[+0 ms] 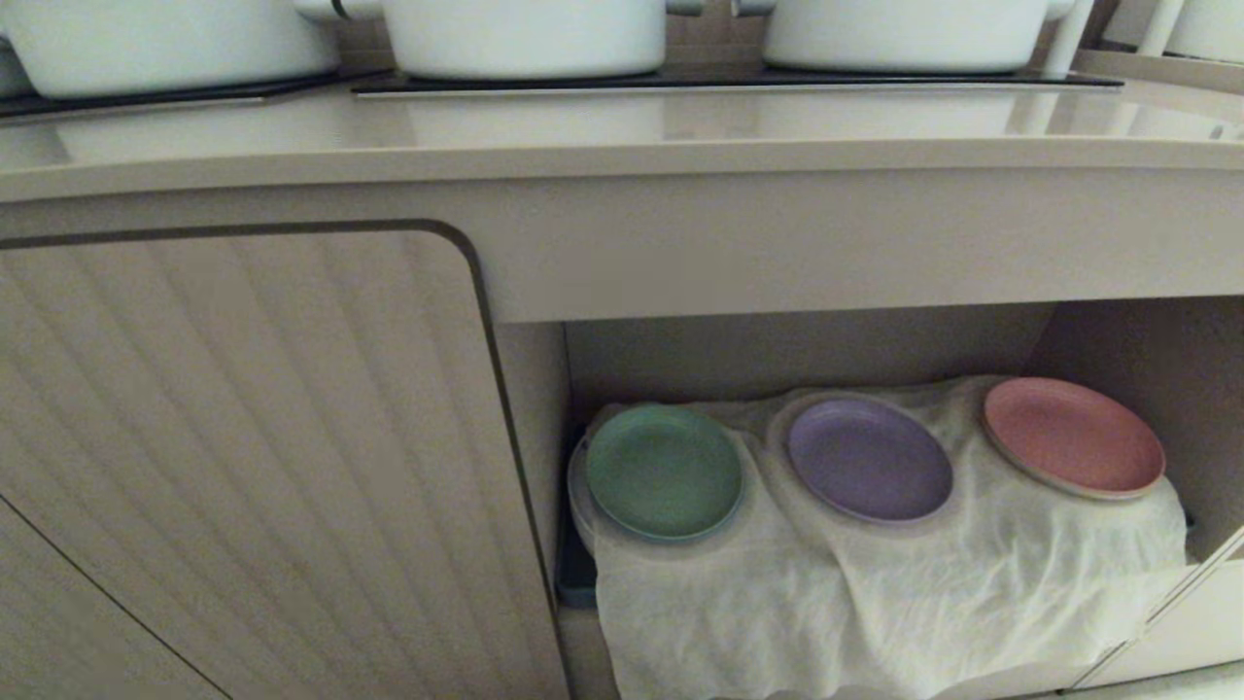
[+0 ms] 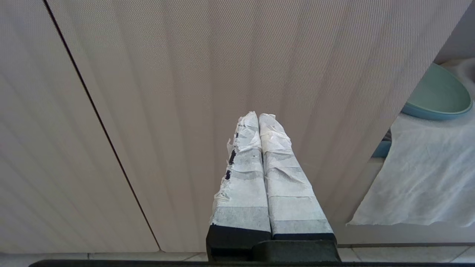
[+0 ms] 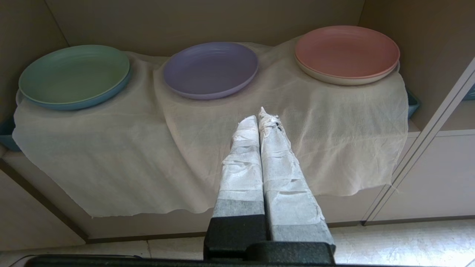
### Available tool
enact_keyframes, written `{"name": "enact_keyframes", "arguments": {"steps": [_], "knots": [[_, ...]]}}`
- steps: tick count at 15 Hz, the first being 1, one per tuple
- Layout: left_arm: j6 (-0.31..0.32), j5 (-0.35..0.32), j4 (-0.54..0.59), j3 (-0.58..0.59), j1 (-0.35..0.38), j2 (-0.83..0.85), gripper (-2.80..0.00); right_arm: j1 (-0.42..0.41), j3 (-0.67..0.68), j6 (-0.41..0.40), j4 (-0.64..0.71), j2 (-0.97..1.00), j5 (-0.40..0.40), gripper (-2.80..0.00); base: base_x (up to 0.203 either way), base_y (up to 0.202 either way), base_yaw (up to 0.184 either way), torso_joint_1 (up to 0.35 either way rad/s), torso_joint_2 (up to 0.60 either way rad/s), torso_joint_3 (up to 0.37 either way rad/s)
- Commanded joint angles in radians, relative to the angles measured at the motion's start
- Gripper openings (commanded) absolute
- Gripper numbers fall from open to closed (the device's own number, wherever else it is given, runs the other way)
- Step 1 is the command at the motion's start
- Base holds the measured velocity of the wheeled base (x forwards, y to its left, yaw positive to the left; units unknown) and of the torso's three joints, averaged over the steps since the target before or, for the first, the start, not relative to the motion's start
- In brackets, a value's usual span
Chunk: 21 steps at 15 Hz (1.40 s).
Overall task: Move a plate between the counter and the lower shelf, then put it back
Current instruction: Pick up the plate in the cupboard
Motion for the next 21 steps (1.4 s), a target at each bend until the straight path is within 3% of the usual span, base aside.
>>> {"name": "enact_keyframes", "arguments": {"steps": [1, 13, 18, 21], "knots": [[-0.002, 0.001, -0.001, 0.0, 0.0, 0.0, -2.8, 0.0, 0.0, -0.001, -0.002, 0.001, 0.0, -2.8, 0.0, 0.0, 0.0, 0.0, 0.0, 0.0], [-0.004, 0.001, -0.001, 0.0, 0.0, 0.0, -2.8, 0.0, -0.003, 0.003, 0.007, 0.001, -0.003, -2.8, 0.0, 0.0, 0.0, 0.0, 0.0, 0.0], [-0.004, 0.001, -0.001, 0.0, 0.0, 0.0, -2.8, 0.0, -0.023, -0.069, 0.02, 0.001, 0.021, -2.8, 0.0, 0.0, 0.0, 0.0, 0.0, 0.0], [-0.004, -0.001, -0.001, 0.0, 0.0, 0.0, -2.8, 0.0, -0.109, -0.067, 0.131, 0.003, 0.058, -2.8, 0.0, 0.0, 0.0, 0.0, 0.0, 0.0]]}}
